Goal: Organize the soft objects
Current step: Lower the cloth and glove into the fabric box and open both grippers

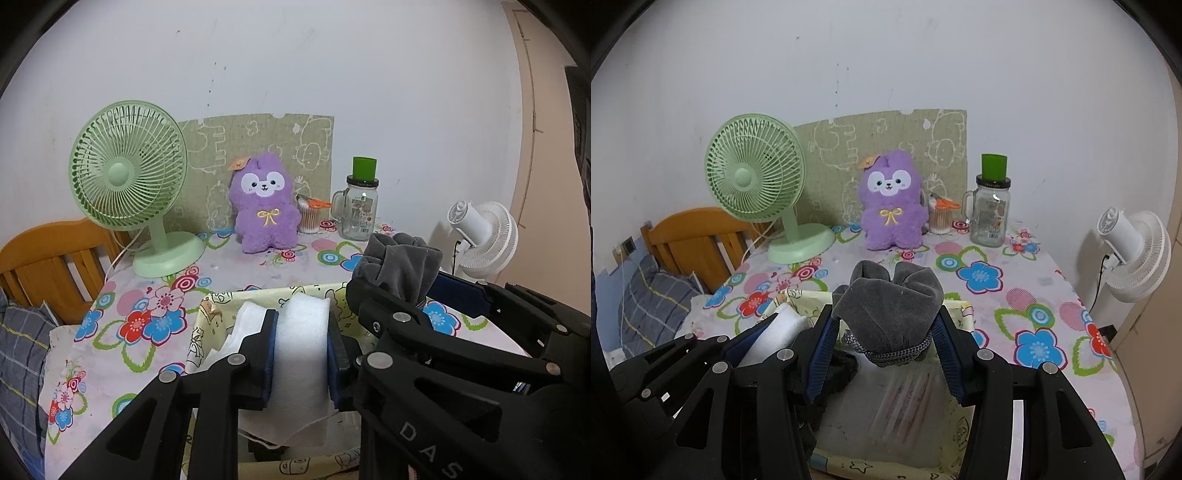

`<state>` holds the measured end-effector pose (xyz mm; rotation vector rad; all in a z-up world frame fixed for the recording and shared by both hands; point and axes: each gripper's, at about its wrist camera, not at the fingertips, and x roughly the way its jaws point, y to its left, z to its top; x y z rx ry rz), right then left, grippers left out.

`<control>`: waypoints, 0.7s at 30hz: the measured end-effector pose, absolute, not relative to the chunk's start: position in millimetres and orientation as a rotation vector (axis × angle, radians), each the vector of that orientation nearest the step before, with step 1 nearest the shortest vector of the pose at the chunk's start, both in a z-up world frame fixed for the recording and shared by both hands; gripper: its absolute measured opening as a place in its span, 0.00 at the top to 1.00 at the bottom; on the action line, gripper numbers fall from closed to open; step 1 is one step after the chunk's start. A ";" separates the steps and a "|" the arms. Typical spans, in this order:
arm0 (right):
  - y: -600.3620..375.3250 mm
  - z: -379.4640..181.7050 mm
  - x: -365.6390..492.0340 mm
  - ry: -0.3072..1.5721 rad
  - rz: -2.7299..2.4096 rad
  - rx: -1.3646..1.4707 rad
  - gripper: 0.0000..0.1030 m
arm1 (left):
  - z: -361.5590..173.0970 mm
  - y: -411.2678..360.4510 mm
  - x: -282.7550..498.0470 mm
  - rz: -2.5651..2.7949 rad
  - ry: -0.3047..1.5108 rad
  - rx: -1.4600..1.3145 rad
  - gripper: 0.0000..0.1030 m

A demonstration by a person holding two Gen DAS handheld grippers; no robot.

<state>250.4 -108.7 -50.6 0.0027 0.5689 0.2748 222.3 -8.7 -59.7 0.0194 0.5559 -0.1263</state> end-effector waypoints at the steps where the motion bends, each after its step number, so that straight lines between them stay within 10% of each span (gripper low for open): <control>1: -108.0 -51.7 251.4 0.572 0.276 0.001 0.46 | -61.1 -7.9 223.6 -0.123 0.560 0.017 0.76; 15: -100.4 -67.3 258.3 0.618 0.311 -0.011 0.45 | -77.9 -2.9 231.6 -0.142 0.618 -0.006 0.56; 21: -99.4 -67.7 259.3 0.623 0.281 -0.013 0.28 | -79.4 -2.2 229.5 -0.125 0.614 -0.021 0.52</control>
